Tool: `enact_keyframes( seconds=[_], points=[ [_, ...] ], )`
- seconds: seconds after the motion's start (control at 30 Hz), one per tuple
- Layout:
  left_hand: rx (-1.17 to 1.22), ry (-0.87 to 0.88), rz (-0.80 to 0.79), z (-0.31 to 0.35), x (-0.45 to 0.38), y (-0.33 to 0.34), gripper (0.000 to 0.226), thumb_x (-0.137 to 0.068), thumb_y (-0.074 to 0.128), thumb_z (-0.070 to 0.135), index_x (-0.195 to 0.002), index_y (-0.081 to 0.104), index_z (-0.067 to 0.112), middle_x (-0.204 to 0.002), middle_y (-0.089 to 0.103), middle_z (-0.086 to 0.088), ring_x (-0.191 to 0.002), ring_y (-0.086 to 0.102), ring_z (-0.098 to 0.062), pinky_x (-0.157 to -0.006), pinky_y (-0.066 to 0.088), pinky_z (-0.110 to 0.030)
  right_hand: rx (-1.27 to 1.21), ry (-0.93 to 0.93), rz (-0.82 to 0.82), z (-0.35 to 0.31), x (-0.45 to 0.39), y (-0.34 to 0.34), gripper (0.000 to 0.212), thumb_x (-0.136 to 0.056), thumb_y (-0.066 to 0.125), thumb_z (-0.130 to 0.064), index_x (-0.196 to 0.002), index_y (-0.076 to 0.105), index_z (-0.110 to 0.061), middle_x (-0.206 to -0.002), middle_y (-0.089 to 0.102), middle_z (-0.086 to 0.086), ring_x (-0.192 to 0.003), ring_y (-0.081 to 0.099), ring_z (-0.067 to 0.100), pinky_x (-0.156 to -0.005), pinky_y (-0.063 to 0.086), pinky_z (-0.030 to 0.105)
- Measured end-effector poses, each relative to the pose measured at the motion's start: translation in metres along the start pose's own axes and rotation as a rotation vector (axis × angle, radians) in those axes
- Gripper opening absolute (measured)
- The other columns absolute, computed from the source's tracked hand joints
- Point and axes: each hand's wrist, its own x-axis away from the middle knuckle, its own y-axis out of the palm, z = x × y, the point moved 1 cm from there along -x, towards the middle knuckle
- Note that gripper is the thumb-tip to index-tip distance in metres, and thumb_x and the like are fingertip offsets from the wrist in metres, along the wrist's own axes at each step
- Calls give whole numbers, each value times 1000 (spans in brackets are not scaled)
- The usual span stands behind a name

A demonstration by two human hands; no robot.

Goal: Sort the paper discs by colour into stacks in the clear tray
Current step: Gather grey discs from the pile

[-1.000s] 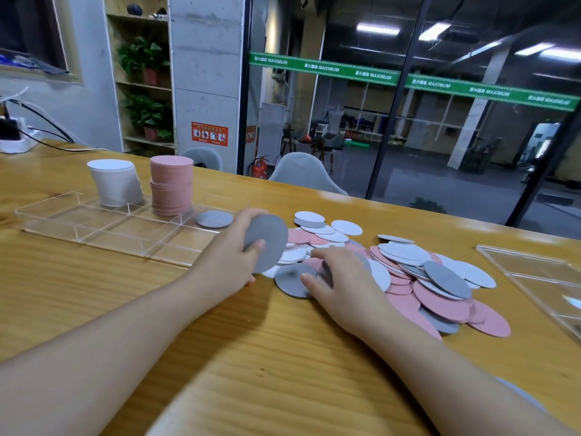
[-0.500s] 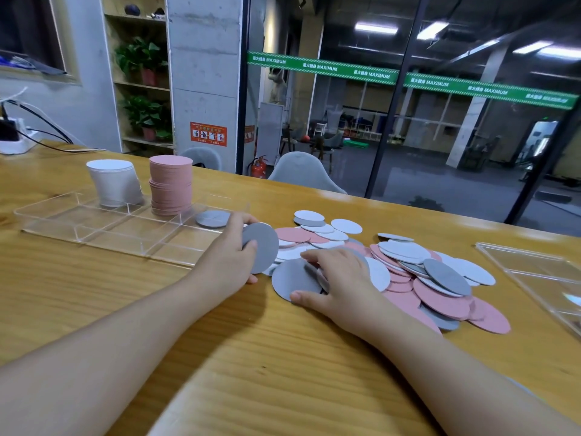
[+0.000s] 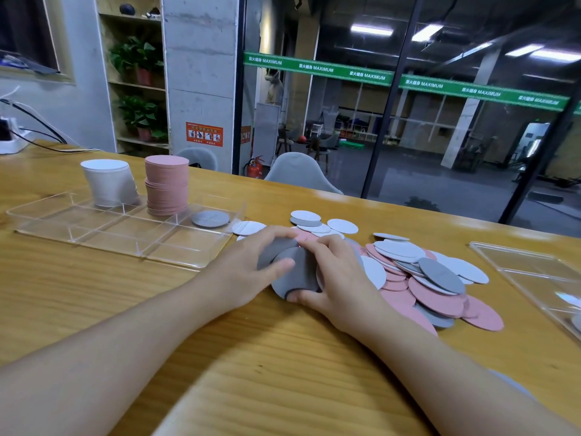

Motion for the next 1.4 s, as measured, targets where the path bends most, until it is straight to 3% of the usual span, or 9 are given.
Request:
enact_keyframes(
  seconds=[0.17,0.3,0.6,0.8,0.93,1.07,1.17,1.3,1.4],
  points=[
    [-54,6,31,7,0,6,55,-88,62,8,-97,44,60,-93,47,52,-69,53,19,-59,42,-4,-35,-14,35,1,1,0,76,-70,78,-38,-133,41,-20,-109,31,-15,-98,25,1,-83,23,17],
    [52,-117,169,2,-3,-1,49,-88,63,11,-90,50,58,-101,53,25,-52,54,-8,-45,47,-19,-51,41,6,7,2,3,77,-71,76,-46,-133,38,-21,-113,38,-13,-101,30,4,-81,24,17],
    [140,-171,256,4,-4,-5,42,-90,60,9,-101,54,49,-115,50,7,-38,55,-8,-35,39,-18,-9,154,68,19,1,-14,47,-86,63,-34,-129,47,-23,-125,48,-10,-116,35,10,-86,24,17],
    [214,-170,151,7,-3,4,47,-88,62,11,-99,55,56,-108,52,16,-59,67,-28,-54,58,-44,243,437,-165,46,-2,-29,58,-85,55,-55,-130,49,-18,-126,48,4,-117,33,24,-96,29,33],
    [245,-191,103,7,-2,10,46,-90,60,10,-100,56,54,-107,49,20,-53,64,-22,-54,58,-35,178,475,-201,46,-2,-32,63,-81,59,-58,-129,50,-18,-127,43,3,-120,29,22,-97,30,33],
    [316,-184,96,7,-1,15,47,-91,57,5,-97,58,51,-106,49,26,-78,61,-14,-51,57,-30,190,418,-153,43,-2,-33,67,-80,63,-55,-135,44,-23,-128,42,0,-121,29,20,-99,28,30],
    [366,-203,100,6,-2,16,47,-92,53,3,-97,58,49,-105,46,31,-84,60,-7,-51,56,-27,118,351,-47,43,-1,-34,53,-81,68,-41,-127,50,-21,-118,43,-2,-112,37,16,-89,29,23],
    [377,-279,155,5,-5,15,45,-95,45,2,-96,55,45,-117,43,8,-91,58,-21,-51,57,-28,-46,285,80,44,-3,-40,10,-90,60,-17,-99,57,-18,-93,48,-8,-79,44,6,-69,32,11],
    [421,-319,177,4,-5,15,46,-95,37,-1,-97,54,42,-121,40,0,-94,57,-27,-52,58,-30,-200,277,96,41,-3,-41,15,-90,60,-13,-82,55,-25,-81,54,-14,-75,49,2,-66,36,7]
  ],
)
